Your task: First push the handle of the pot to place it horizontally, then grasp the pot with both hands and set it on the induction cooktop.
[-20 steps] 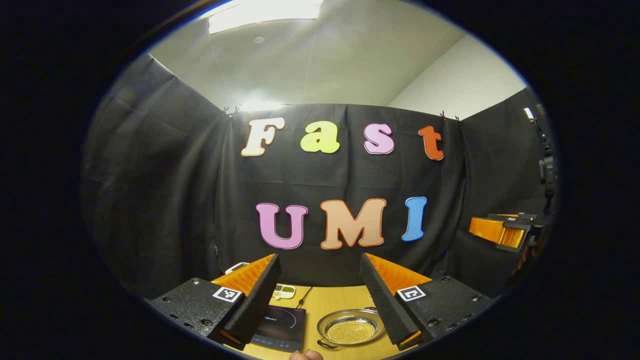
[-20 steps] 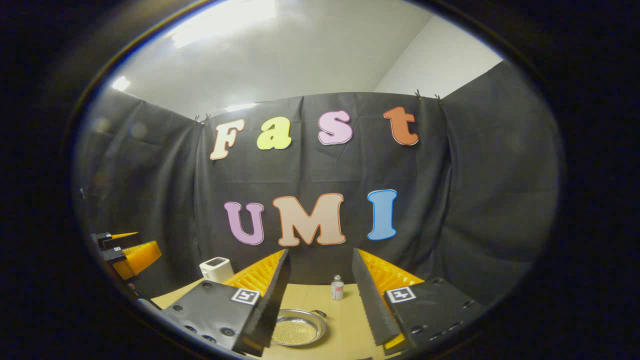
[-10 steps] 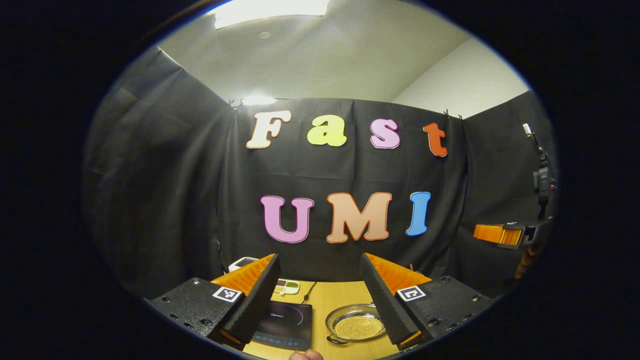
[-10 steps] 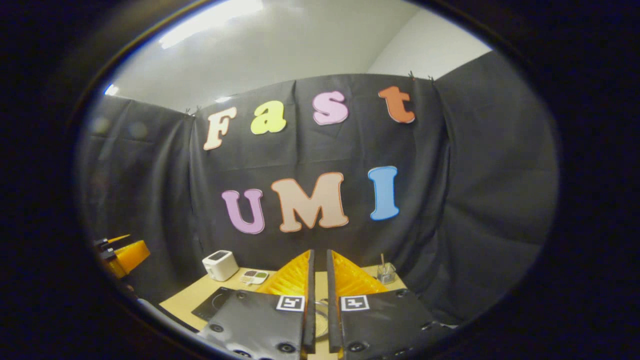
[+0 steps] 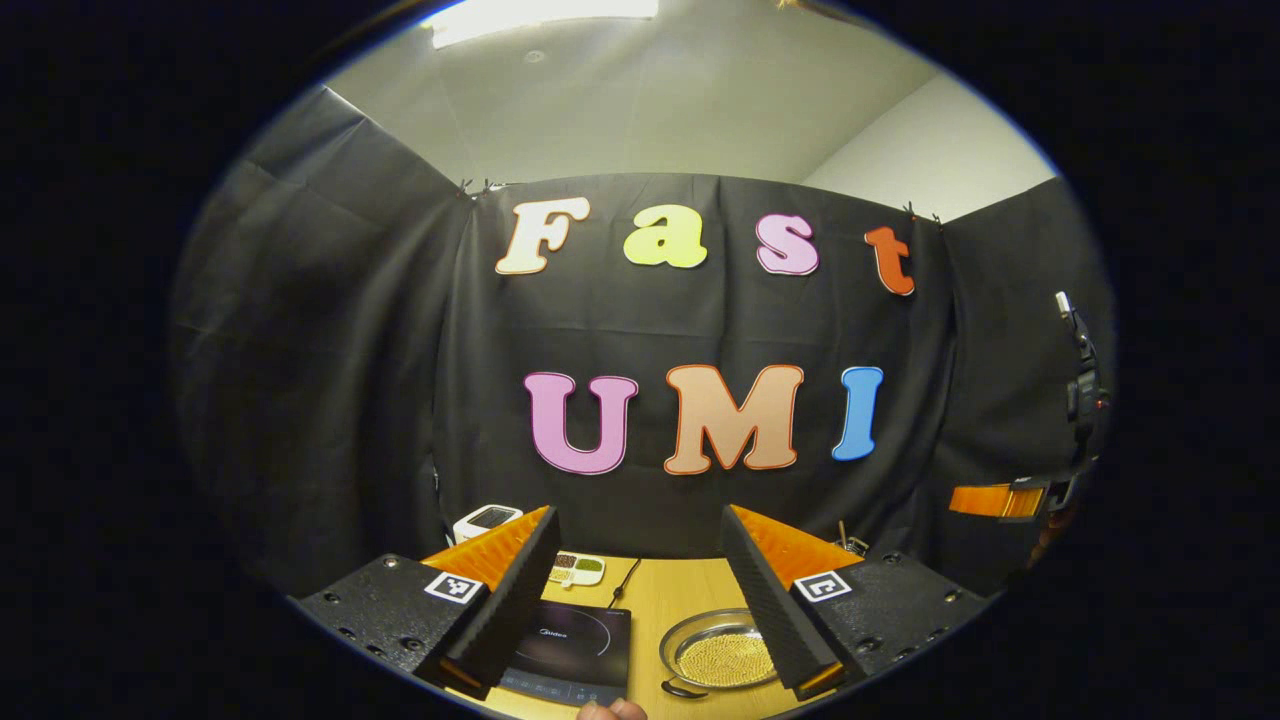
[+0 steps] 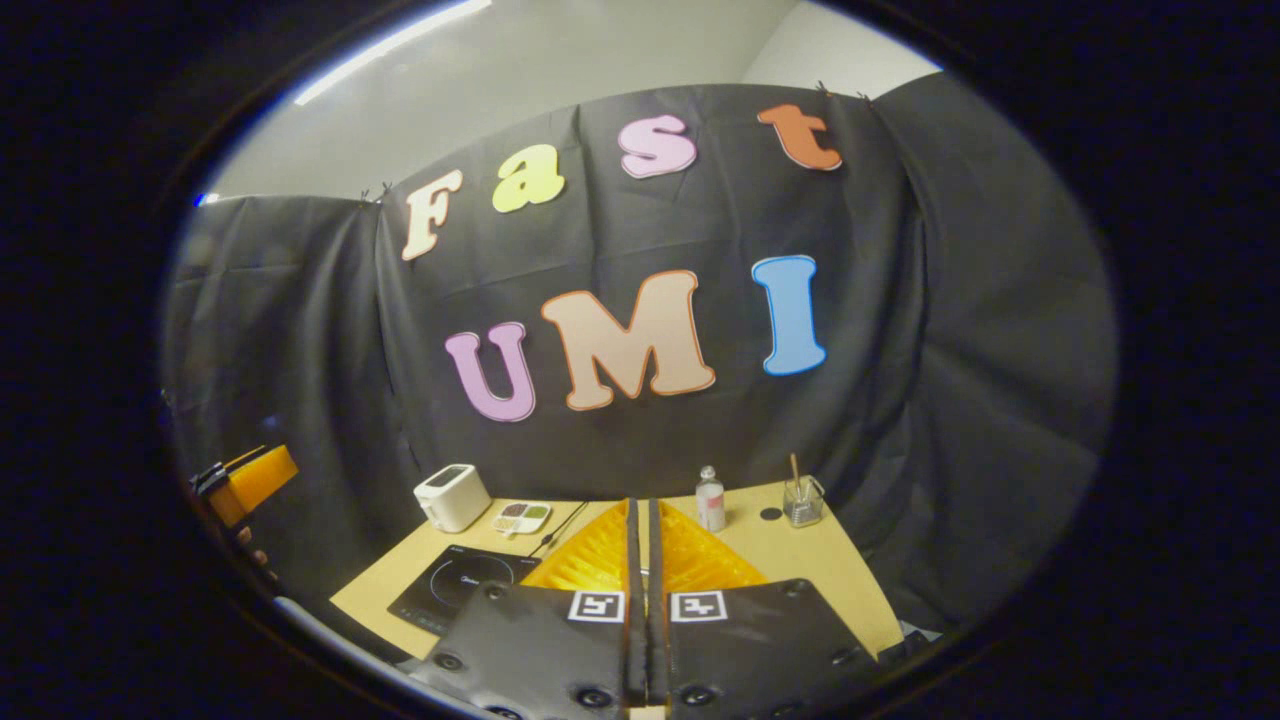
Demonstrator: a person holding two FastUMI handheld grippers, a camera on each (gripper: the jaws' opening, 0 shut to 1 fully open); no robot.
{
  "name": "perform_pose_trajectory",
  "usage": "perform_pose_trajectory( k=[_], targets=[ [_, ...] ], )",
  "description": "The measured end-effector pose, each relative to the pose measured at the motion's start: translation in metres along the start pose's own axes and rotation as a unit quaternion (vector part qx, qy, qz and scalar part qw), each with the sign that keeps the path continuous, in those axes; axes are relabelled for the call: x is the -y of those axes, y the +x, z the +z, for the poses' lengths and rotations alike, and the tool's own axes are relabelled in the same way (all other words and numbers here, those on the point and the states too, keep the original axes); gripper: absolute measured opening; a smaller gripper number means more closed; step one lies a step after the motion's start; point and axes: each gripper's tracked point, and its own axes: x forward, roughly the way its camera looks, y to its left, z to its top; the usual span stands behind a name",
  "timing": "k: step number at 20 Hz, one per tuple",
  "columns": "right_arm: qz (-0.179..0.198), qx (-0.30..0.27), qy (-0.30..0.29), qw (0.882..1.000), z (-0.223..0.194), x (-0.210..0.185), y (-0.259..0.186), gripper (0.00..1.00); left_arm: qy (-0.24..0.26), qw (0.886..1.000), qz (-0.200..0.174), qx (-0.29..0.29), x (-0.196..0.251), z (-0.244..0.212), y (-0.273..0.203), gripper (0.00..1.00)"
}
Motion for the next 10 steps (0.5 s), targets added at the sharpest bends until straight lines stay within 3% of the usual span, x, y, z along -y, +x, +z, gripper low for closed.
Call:
perform_pose_trajectory(
  k=[5,10],
  targets=[
    [0.008,-0.053,0.014,0.998,-0.049,0.002,0.029,0.02,0.009,1.0,0.005,0.005,-0.004,-0.005,0.027,0.97],
    [-0.022,-0.11,0.02,0.994,-0.103,-0.012,0.049,0.0,0.009,0.999,-0.033,0.0,-0.024,-0.029,0.072,0.97]
  ],
)
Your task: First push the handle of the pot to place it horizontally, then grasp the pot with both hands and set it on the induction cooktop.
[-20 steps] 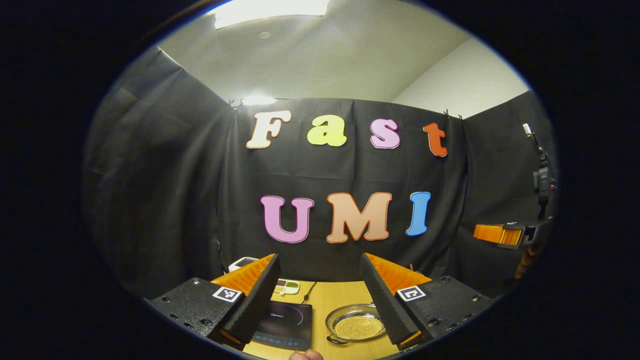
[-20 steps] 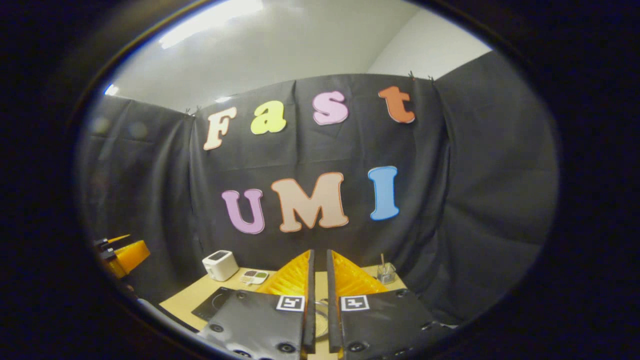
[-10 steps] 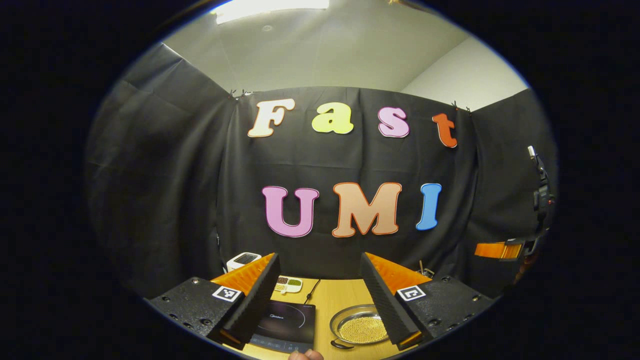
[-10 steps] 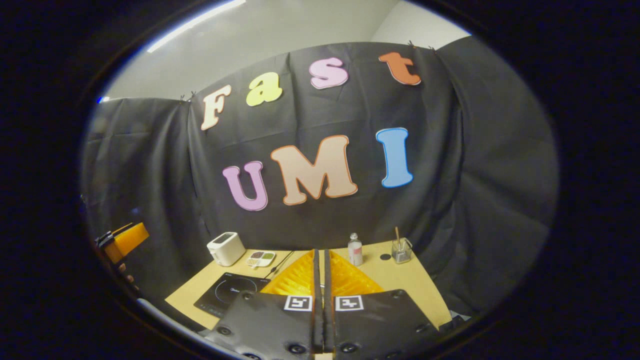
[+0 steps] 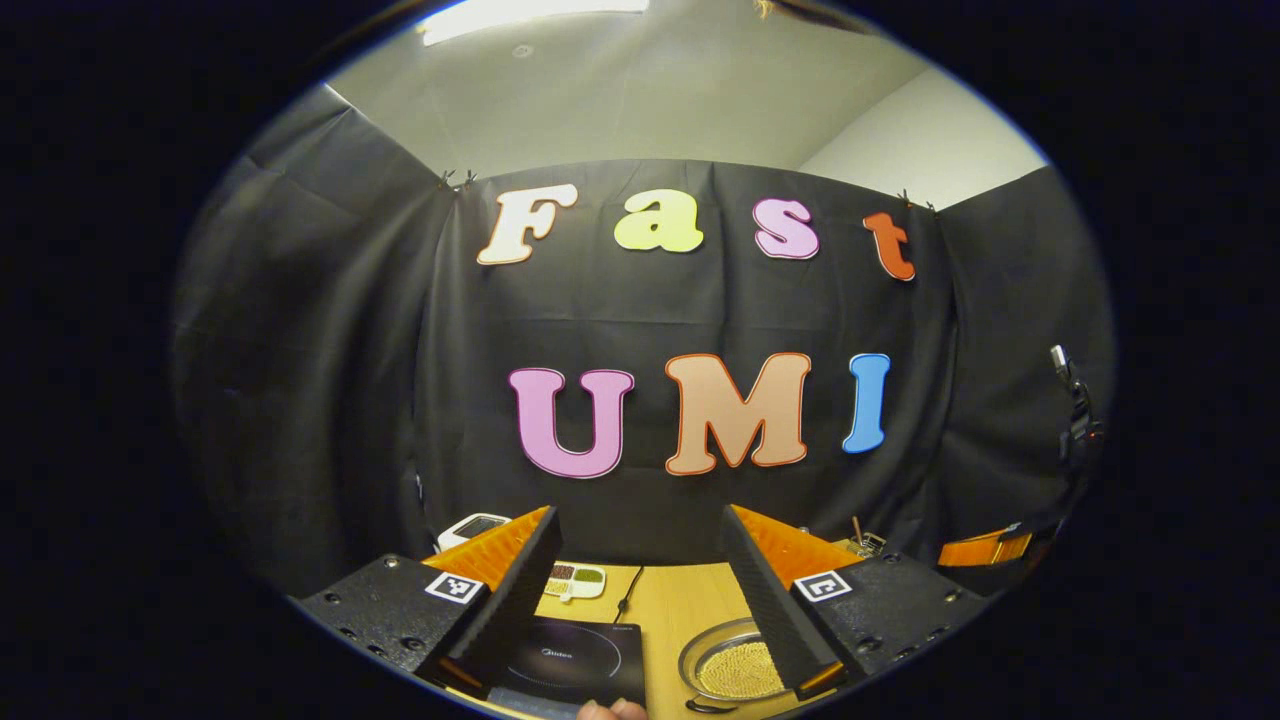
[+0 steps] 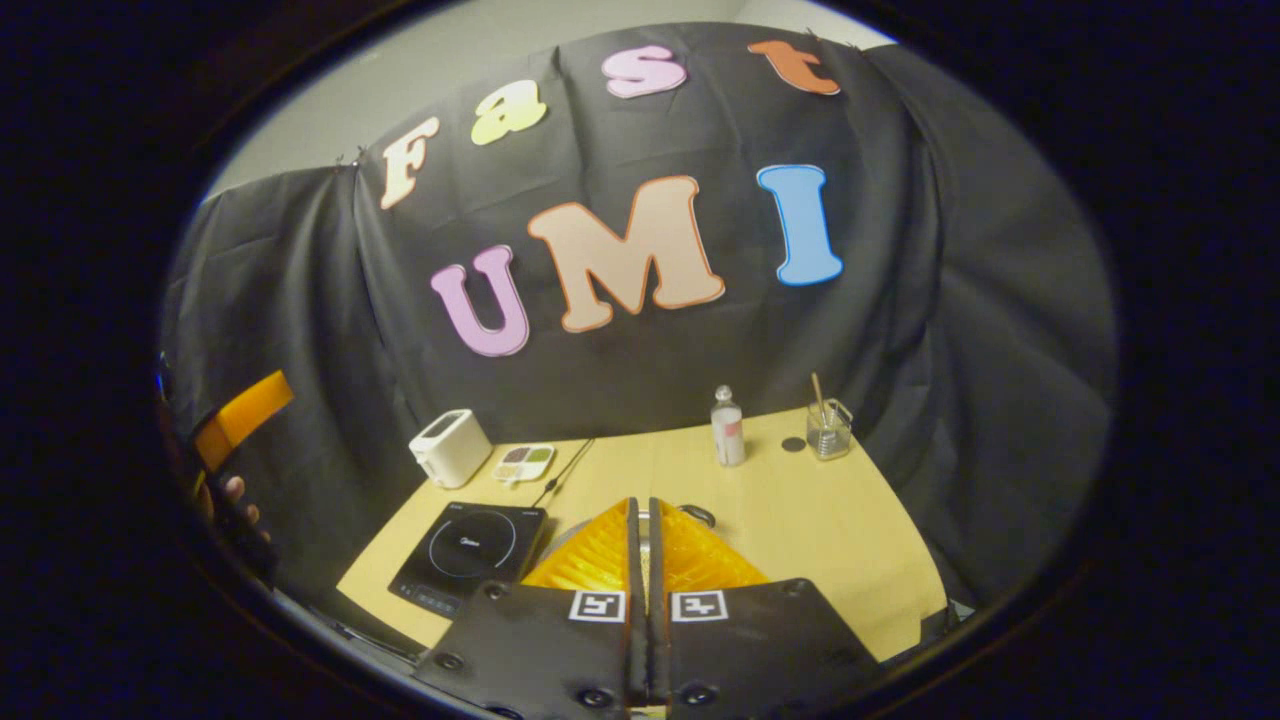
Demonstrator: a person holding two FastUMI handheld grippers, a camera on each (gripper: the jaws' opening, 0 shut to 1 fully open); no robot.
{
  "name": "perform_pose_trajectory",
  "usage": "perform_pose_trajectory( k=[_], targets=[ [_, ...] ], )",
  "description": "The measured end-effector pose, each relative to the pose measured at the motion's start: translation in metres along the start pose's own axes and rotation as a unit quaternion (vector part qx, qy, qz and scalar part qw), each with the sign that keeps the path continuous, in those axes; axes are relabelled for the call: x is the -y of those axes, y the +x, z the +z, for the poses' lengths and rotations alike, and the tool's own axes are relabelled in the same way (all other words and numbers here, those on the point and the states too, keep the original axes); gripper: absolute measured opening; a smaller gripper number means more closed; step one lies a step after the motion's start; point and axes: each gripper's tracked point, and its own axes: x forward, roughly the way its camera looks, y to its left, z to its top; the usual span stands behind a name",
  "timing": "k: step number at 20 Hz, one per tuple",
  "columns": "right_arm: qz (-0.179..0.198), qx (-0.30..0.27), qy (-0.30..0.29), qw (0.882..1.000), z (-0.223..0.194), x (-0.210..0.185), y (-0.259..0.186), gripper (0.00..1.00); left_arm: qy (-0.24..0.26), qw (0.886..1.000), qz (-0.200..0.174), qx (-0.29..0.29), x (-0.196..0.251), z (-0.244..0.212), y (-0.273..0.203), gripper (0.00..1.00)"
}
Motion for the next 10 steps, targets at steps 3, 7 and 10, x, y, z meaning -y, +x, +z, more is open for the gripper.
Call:
perform_pose_trajectory(
  k=[3,7,10],
  targets=[
    [-0.039,-0.028,0.043,0.998,-0.03,-0.013,0.014,0.02,-0.007,0.999,-0.044,-0.013,-0.013,-0.019,0.023,0.98],
    [-0.081,-0.069,0.061,0.992,-0.079,-0.031,0.033,0.0,-0.02,0.995,-0.097,-0.028,-0.033,-0.056,0.049,0.98],
    [-0.113,-0.1,0.085,0.985,-0.115,-0.042,0.04,0.0,-0.024,0.991,-0.119,-0.055,-0.048,-0.086,0.057,0.98]
  ],
)
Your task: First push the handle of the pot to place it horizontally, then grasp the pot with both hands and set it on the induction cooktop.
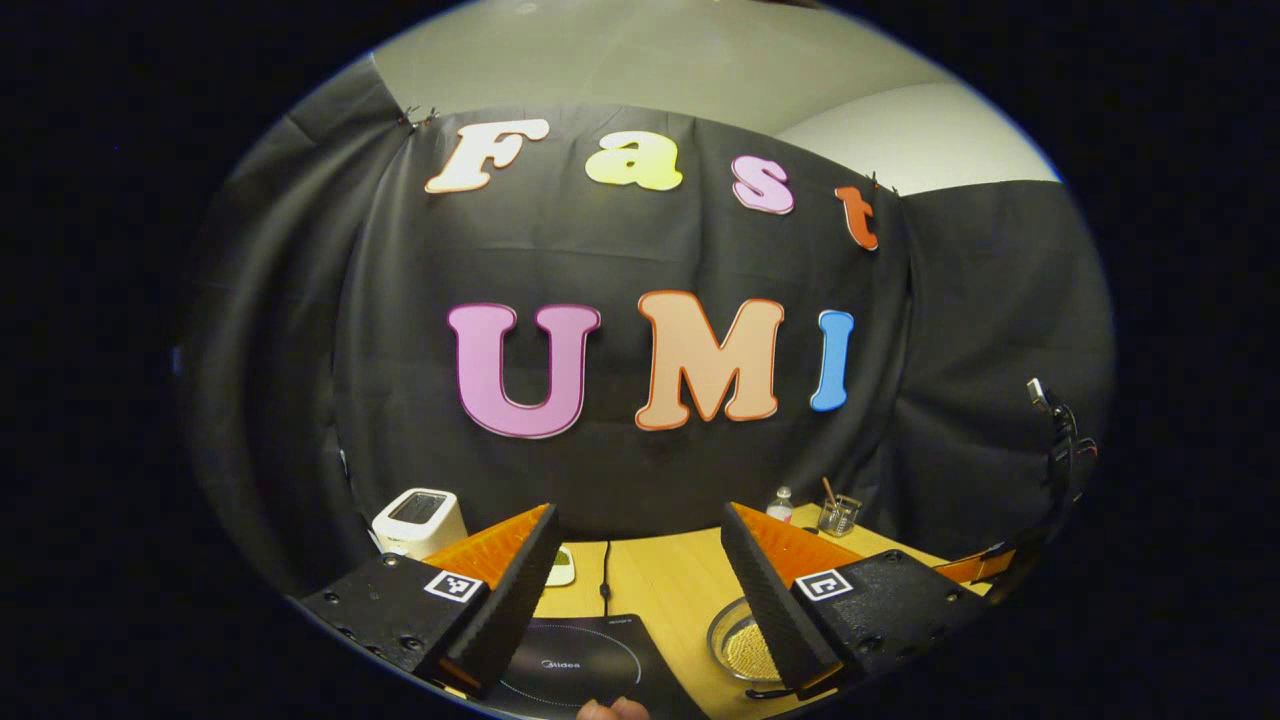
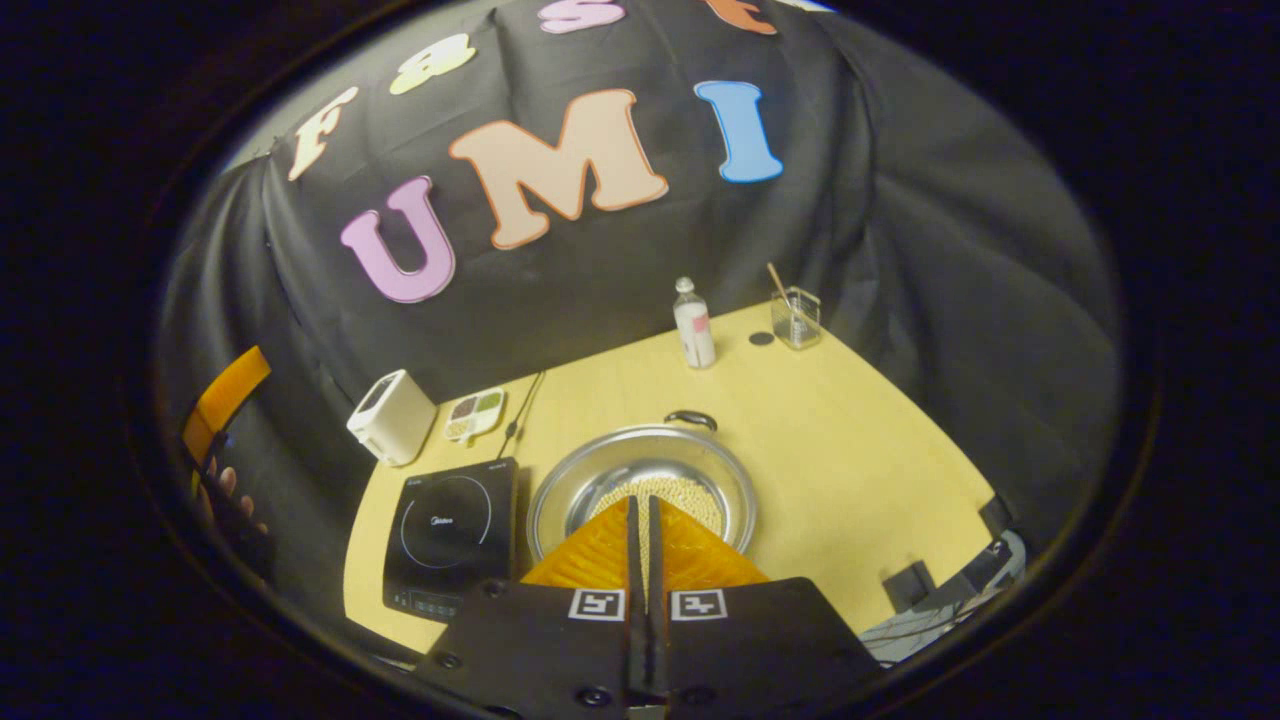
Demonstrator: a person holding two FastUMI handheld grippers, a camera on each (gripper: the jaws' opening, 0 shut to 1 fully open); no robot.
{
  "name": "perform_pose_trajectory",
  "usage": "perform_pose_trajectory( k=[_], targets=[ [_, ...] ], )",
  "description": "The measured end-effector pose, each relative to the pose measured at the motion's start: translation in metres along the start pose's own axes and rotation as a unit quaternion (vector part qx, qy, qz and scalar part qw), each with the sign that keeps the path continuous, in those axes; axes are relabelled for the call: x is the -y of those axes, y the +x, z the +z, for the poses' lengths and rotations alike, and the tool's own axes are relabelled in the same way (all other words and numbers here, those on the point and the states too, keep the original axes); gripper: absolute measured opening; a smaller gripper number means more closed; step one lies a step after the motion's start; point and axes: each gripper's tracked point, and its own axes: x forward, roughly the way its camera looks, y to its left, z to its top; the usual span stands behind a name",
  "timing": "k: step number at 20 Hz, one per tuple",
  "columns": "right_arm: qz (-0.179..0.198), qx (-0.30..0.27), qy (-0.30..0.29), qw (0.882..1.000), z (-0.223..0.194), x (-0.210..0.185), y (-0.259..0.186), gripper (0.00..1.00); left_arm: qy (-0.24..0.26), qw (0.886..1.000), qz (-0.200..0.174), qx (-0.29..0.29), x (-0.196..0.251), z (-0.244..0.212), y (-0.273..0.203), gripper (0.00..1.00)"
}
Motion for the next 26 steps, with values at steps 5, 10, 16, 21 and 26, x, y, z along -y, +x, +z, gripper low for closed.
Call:
perform_pose_trajectory(
  k=[5,10,16,21,26],
  targets=[
    [-0.035,-0.049,0.002,0.998,-0.048,-0.006,0.013,0.03,-0.003,1.0,-0.016,-0.014,-0.028,-0.021,0.005,0.97],
    [-0.051,-0.105,-0.012,0.993,-0.097,-0.015,0.024,0.03,-0.025,0.999,-0.017,-0.016,-0.048,-0.033,0.002,0.97],
    [-0.063,-0.167,-0.017,0.984,-0.151,-0.015,0.039,0.03,-0.027,0.999,-0.001,-0.022,-0.073,-0.044,-0.011,0.98],
    [-0.068,-0.205,0.011,0.976,-0.186,-0.015,0.056,0.03,-0.019,0.999,0.008,-0.024,-0.087,-0.05,-0.021,0.97],
    [-0.066,-0.22,-0.002,0.973,-0.196,-0.022,0.064,0.03,-0.019,0.999,0.014,-0.029,-0.095,-0.053,-0.025,0.97]
  ],
)
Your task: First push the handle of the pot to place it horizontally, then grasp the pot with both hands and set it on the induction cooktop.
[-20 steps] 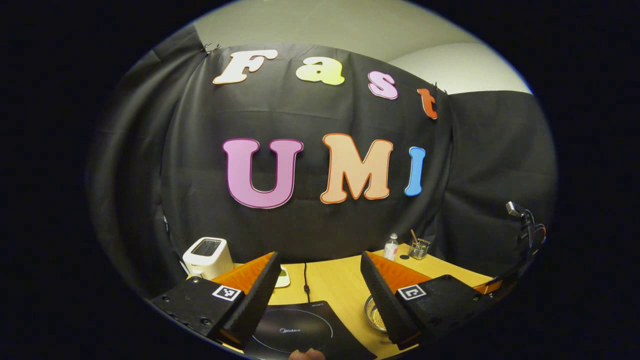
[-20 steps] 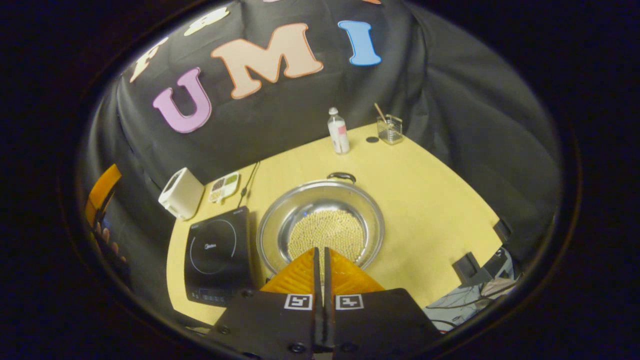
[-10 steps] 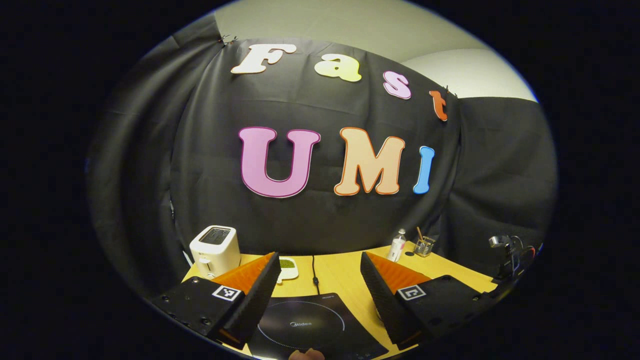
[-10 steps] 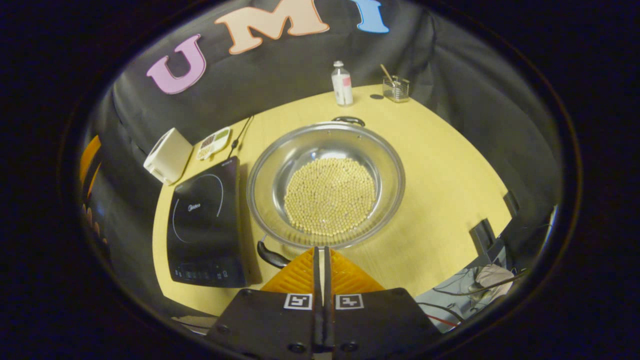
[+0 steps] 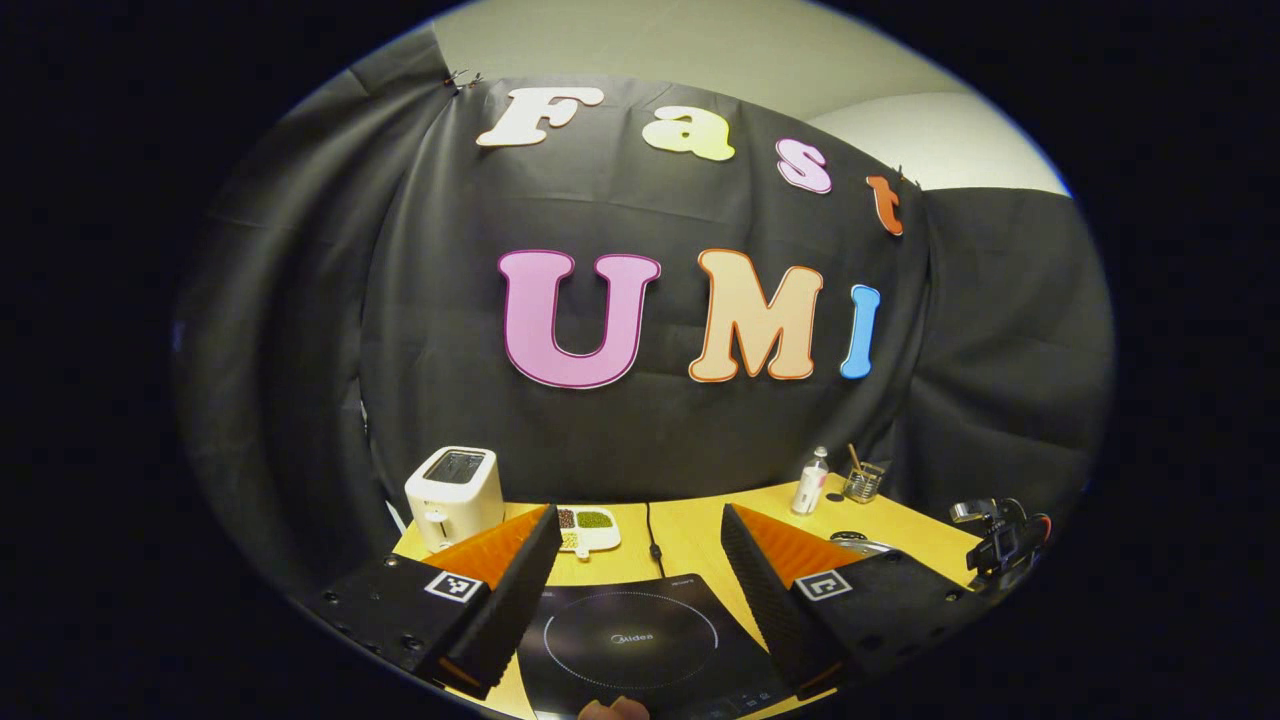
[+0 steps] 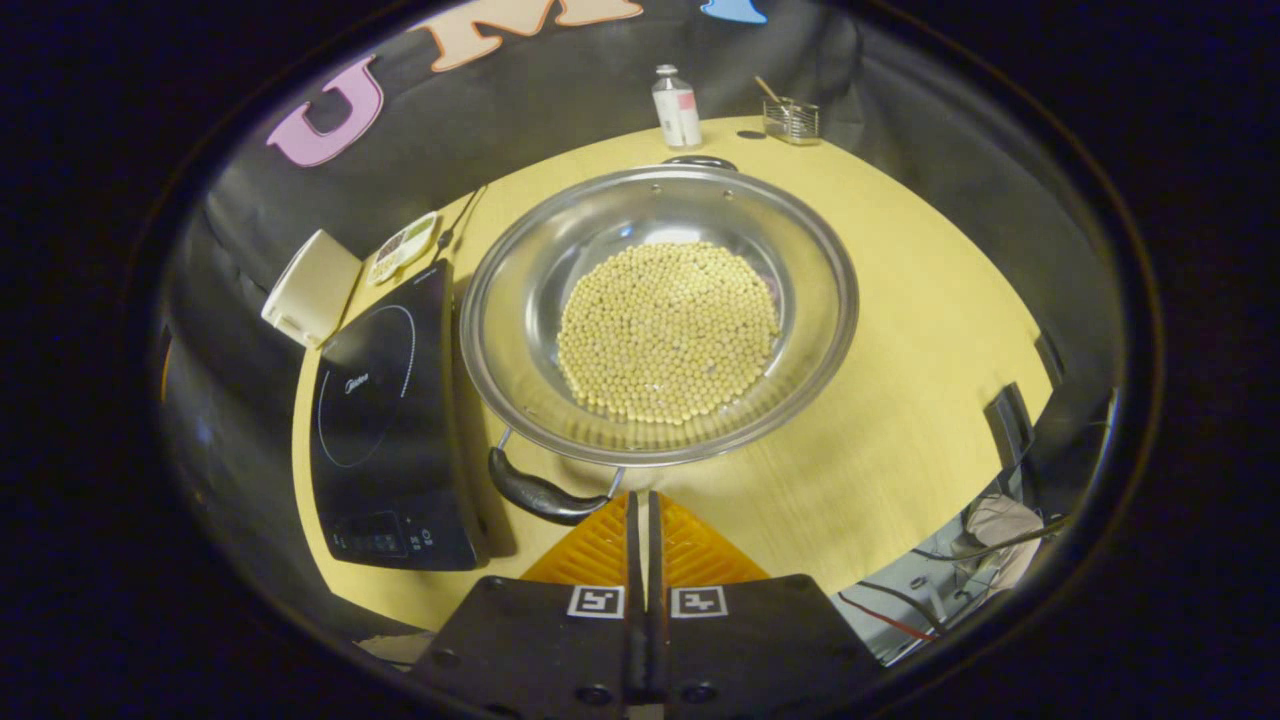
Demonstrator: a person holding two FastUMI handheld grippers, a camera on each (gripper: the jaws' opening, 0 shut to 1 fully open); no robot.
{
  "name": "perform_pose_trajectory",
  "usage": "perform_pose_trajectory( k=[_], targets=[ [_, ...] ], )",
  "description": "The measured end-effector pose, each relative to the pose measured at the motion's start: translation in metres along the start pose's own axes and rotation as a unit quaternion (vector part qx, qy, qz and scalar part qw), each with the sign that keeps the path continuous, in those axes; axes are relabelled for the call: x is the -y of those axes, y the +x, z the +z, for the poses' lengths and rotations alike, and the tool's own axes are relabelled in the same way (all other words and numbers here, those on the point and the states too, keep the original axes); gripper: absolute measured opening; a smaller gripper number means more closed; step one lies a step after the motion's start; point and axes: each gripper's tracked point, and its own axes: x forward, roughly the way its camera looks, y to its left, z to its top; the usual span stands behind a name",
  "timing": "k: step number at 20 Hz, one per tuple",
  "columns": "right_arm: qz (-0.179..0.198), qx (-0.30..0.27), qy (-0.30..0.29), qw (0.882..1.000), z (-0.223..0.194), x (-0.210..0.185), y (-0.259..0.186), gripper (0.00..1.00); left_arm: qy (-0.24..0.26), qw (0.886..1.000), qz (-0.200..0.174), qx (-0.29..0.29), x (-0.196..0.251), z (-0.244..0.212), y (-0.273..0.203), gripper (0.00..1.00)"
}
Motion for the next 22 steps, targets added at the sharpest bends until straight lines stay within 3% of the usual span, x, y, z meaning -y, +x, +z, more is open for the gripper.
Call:
perform_pose_trajectory(
  k=[9,15,18,22],
  targets=[
    [0.017,-0.005,-0.038,0.999,0.004,-0.033,0.007,0.03,-0.004,1.0,0.008,-0.008,-0.007,-0.008,0.001,0.98],
    [0.055,-0.008,-0.004,0.998,0.018,-0.071,0.01,0.03,-0.005,1.0,0.013,-0.013,-0.009,-0.012,0.001,0.98],
    [0.061,-0.003,-0.02,0.998,0.023,-0.086,0.014,0.0,-0.008,1.0,0.014,-0.017,-0.01,-0.013,0.002,0.97],
    [0.071,0.0,-0.021,0.997,0.031,-0.104,0.021,0.03,-0.005,1.0,0.017,-0.018,-0.012,-0.013,0.003,0.97]
  ],
)
